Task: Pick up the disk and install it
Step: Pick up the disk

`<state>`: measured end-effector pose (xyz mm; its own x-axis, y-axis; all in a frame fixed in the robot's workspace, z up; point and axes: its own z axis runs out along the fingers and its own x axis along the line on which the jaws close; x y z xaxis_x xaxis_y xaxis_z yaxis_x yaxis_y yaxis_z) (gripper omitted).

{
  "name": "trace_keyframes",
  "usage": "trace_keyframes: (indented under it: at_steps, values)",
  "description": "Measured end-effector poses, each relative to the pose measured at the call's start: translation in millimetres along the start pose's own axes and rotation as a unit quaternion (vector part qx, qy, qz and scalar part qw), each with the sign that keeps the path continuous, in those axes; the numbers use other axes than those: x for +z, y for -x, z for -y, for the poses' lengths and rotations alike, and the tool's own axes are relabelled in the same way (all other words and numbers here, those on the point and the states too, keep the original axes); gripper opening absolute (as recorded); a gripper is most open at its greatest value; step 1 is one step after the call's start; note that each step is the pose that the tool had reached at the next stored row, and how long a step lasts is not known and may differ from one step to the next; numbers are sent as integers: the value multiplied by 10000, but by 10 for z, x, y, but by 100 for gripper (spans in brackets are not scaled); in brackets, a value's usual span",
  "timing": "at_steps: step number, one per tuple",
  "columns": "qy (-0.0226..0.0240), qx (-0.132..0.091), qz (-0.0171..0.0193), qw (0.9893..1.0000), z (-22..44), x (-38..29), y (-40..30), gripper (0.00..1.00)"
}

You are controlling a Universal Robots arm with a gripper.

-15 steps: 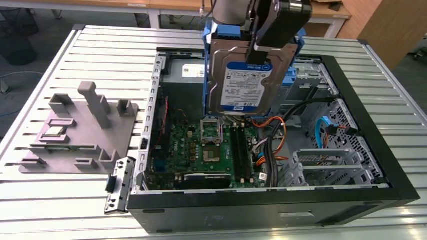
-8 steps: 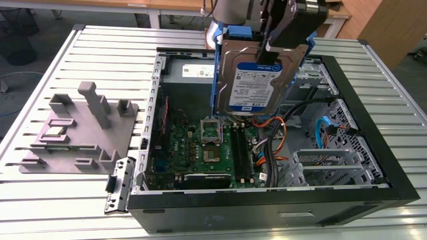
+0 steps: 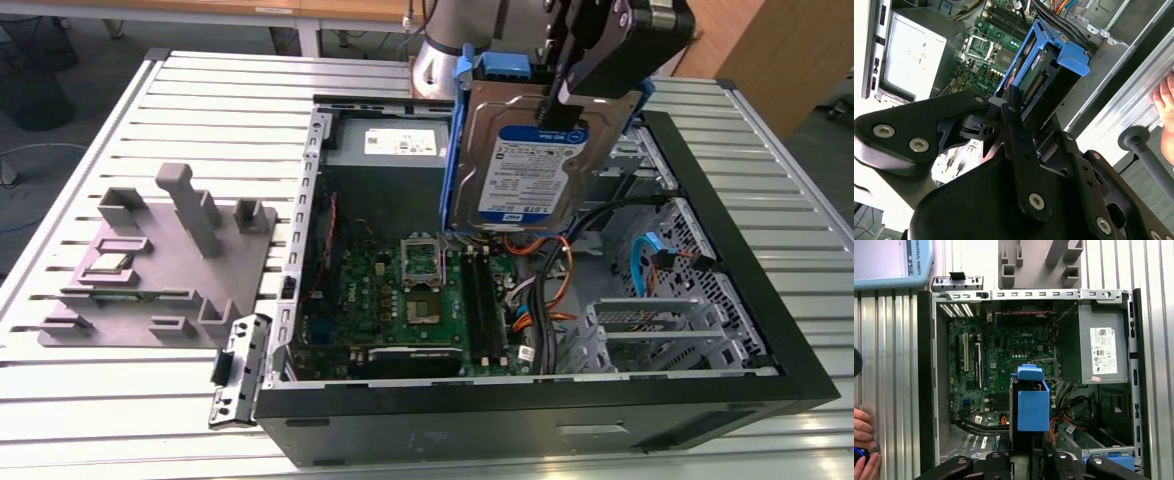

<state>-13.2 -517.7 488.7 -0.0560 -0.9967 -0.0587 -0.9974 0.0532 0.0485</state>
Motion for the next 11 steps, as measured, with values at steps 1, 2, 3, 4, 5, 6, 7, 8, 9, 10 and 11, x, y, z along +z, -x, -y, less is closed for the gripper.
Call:
trace_keyframes:
  at_steps: [1, 2, 3, 4, 5, 6, 7, 8, 9, 10, 11]
  values:
    - [0, 1, 0, 10000, 0, 0, 0, 35]
    - [0, 1, 0, 10000, 1, 0, 0, 35]
    - [0, 0, 0, 10000, 2, 0, 0, 35]
    - [0, 0, 0, 10000, 2, 0, 0, 35]
    - [0, 0, 0, 10000, 3, -1, -1, 35]
    - [0, 0, 0, 10000, 4, -1, -7, 35]
    - [0, -1, 0, 10000, 6, -1, -16, 35]
    - [0, -1, 0, 10000, 7, -3, -28, 35]
    - [0, -1, 0, 10000, 11, -4, -57, 35]
    - [0, 0, 0, 10000, 13, -5, -72, 35]
    - [0, 0, 0, 10000, 18, -7, -106, 35]
